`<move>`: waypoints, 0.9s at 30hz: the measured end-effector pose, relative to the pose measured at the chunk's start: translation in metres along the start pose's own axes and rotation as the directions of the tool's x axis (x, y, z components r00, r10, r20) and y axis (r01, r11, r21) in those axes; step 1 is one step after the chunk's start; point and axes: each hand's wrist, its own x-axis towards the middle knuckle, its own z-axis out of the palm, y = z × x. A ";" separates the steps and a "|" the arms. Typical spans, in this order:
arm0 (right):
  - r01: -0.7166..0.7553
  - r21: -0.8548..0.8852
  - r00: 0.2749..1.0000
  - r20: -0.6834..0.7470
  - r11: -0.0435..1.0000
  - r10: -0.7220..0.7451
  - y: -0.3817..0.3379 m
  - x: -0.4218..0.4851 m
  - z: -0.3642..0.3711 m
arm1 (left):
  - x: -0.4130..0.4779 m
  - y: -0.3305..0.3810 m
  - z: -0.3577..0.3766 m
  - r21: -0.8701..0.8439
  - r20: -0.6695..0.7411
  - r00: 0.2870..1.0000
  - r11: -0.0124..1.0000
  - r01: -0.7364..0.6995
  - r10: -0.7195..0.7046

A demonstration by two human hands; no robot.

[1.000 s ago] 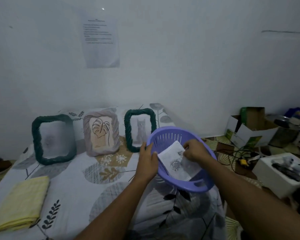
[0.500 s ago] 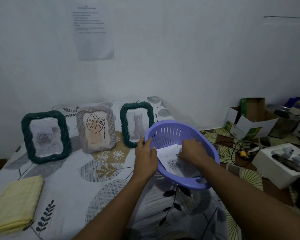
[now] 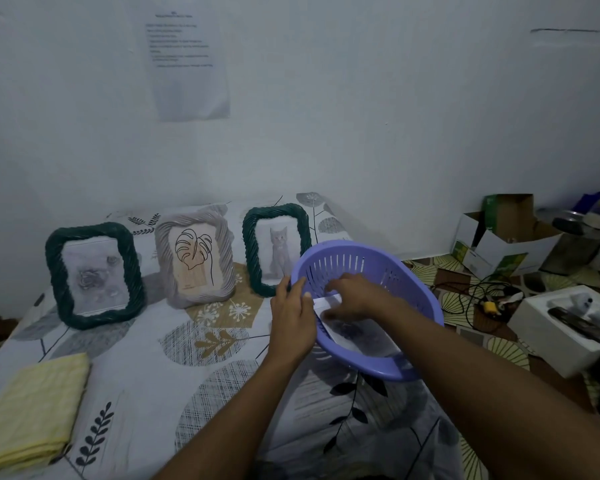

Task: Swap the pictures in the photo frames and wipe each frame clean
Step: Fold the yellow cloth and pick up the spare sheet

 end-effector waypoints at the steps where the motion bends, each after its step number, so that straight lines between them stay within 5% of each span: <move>1: -0.006 -0.017 1.000 0.023 1.000 0.006 -0.002 0.003 0.002 | 0.000 0.000 0.000 0.005 -0.003 1.000 1.000 -0.003 0.003; 20: -0.027 0.069 0.988 -0.150 0.997 0.037 0.005 0.011 0.013 | 0.000 0.001 0.000 0.019 -0.008 0.999 0.999 -0.033 0.033; 27: 0.118 0.119 0.912 -0.406 0.986 -0.061 0.027 -0.026 -0.029 | 0.005 -0.011 0.006 -0.111 -0.038 0.999 0.994 -0.005 0.001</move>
